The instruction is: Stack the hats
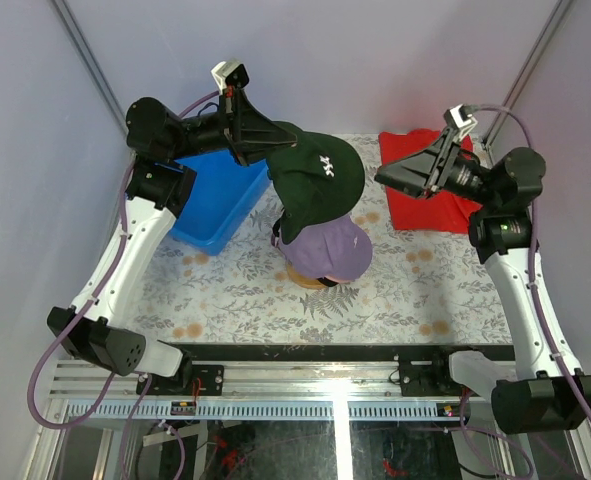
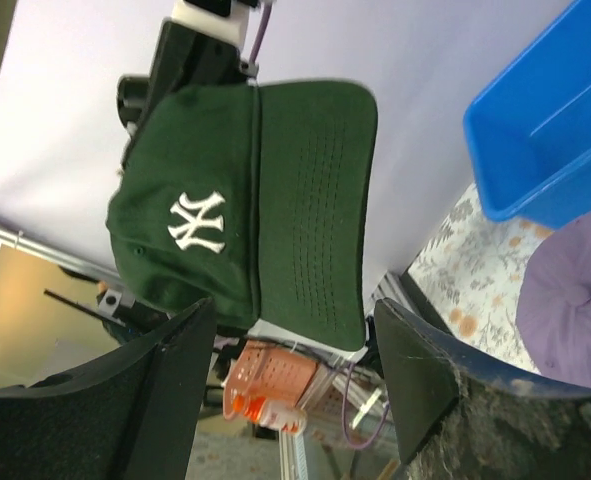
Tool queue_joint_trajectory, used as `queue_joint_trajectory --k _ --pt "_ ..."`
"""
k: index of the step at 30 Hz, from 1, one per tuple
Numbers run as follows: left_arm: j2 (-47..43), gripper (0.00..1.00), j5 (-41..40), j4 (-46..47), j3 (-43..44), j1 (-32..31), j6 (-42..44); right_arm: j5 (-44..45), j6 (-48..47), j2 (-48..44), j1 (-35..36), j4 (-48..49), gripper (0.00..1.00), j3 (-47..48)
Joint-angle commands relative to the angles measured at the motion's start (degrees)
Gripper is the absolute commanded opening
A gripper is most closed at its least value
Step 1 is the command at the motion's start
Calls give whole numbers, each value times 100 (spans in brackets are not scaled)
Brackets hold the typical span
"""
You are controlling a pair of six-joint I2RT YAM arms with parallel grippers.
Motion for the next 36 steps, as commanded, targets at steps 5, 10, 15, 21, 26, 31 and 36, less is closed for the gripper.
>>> queue_joint_trajectory --k 5,10,15,21,26,31,36 --pt "-10 0 69 533 173 27 -160 163 -627 -27 362 -467 71 86" --pt "-54 0 36 547 62 27 -165 352 -492 125 726 -177 71 126" --pt "-44 0 9 664 22 27 -243 525 -524 265 1037 -125 71 150" --pt "17 0 3 671 -64 27 -216 581 -250 310 1246 309 60 93" --pt "84 0 -5 666 -149 31 -163 657 27 393 1513 690 30 -14" --pt "213 0 32 532 -284 145 118 684 241 304 1564 713 0 25" --pt "298 25 -97 -656 -303 1319 1346 1256 361 128 1532 158 0 531"
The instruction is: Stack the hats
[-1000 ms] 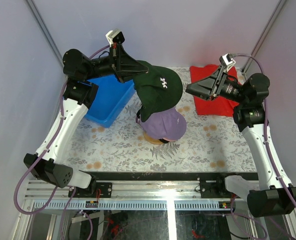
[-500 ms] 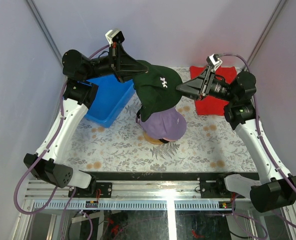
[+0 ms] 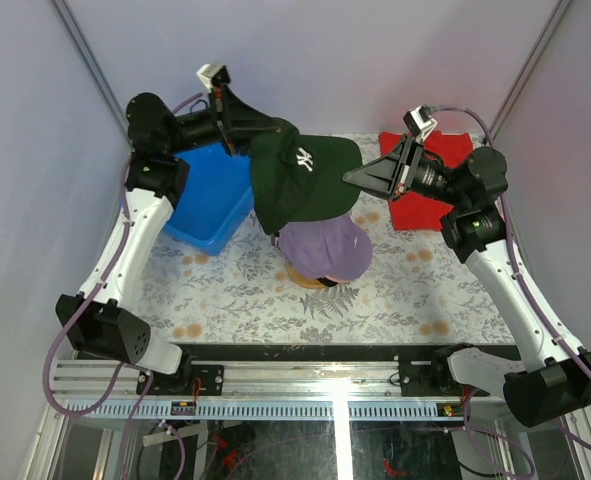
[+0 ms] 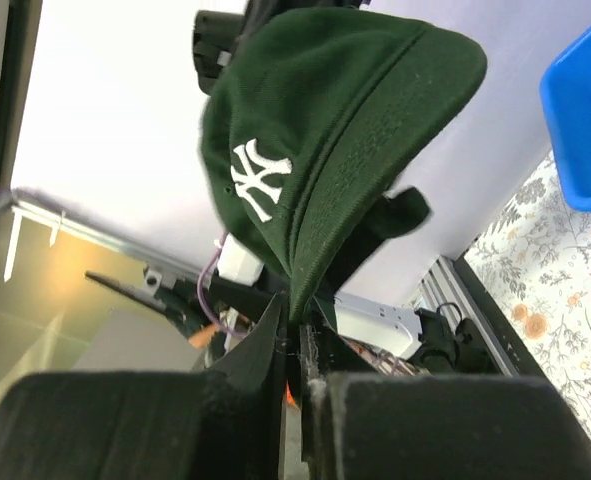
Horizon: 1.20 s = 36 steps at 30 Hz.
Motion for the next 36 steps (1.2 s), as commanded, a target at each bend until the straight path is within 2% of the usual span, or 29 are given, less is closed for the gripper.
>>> queue_joint_trajectory --k 1,3,6,11,16,19,23,27,30,36 --pt "4 27 -282 -1778 154 1146 1683 758 163 -220 -21 -429 0 704" --pt "-70 30 -737 -3154 382 1686 3009 1147 145 -227 -51 -917 0 995" --pt "-425 32 -1401 -4348 290 1961 3942 1614 409 -179 -56 -1182 0 1194" --pt "-1346 35 -1875 -4618 -644 1961 4575 2222 692 -144 -57 -1342 0 1246" --pt "-1952 37 -2006 -5263 -1413 1951 5293 2241 841 -89 -56 -1275 0 1007" --pt "-2334 40 -1864 -5154 -2255 1949 5305 2172 893 -80 -57 -1141 0 744" --pt "-2813 43 -1393 -4195 -3630 1842 4680 1949 888 -59 -56 -1081 0 617" --pt "-2778 45 -1110 -3649 -4467 1798 4577 1431 793 54 -57 -1015 0 571" --pt "-2563 45 -1026 -3528 -4677 1797 4757 1021 820 174 -56 -742 0 397" --pt "-2217 45 -918 -3329 -4707 1798 4934 777 735 316 -55 -248 0 -117"
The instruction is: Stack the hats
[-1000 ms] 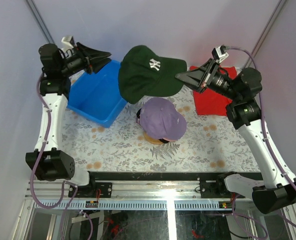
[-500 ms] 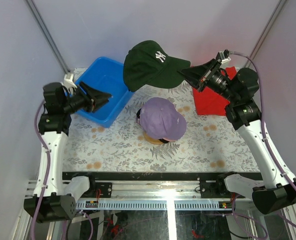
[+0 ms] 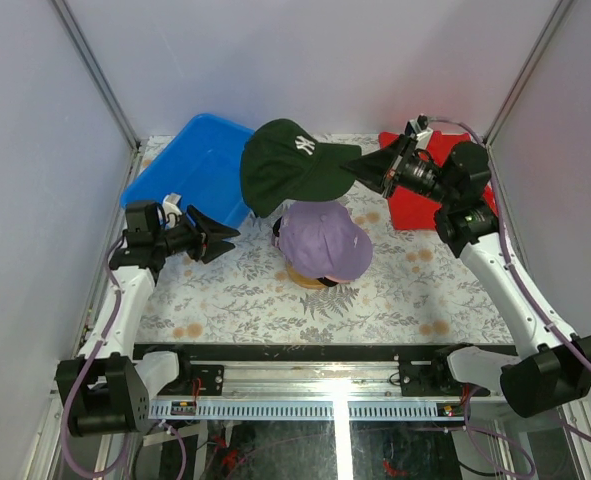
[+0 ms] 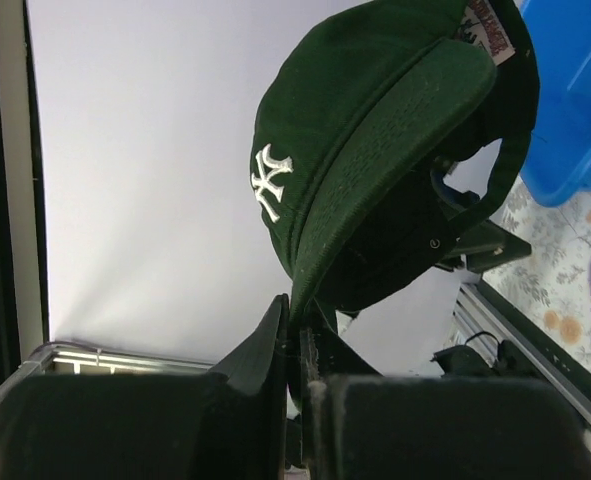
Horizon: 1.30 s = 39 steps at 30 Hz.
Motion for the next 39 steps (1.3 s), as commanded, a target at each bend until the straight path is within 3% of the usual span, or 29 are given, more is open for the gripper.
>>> queue_joint_trajectory --k 1,14,20,26,39 --pt "175 45 355 686 -23 -29 187 -460 -16 104 -14 883 0 -310" --pt "840 45 494 1121 -250 -27 427 -750 232 610 12 2133 0 -1216" --pt "1133 44 580 1152 -173 -28 587 -816 60 377 -96 2024 0 -1862" --pt "1332 44 619 1161 -82 -27 655 -1060 150 25 -634 2173 0 -2572" --pt "1718 45 482 1364 374 -400 511 -1370 175 -255 -1040 2201 0 -3145"
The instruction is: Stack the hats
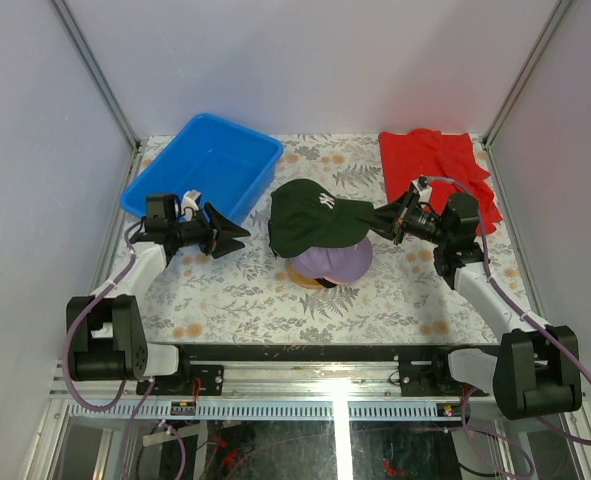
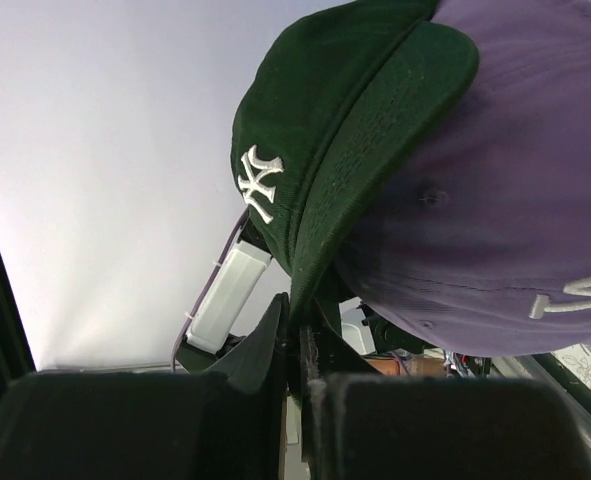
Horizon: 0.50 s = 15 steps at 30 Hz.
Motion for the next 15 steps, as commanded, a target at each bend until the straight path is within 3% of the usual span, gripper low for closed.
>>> queue_joint_trajectory --k 1,15 --pt "114 45 11 540 307 -288 -149 -282 71 -146 -32 421 0 -70" --pt "953 45 -328 706 531 -682 -95 -122 652 -141 -101 1238 0 -487"
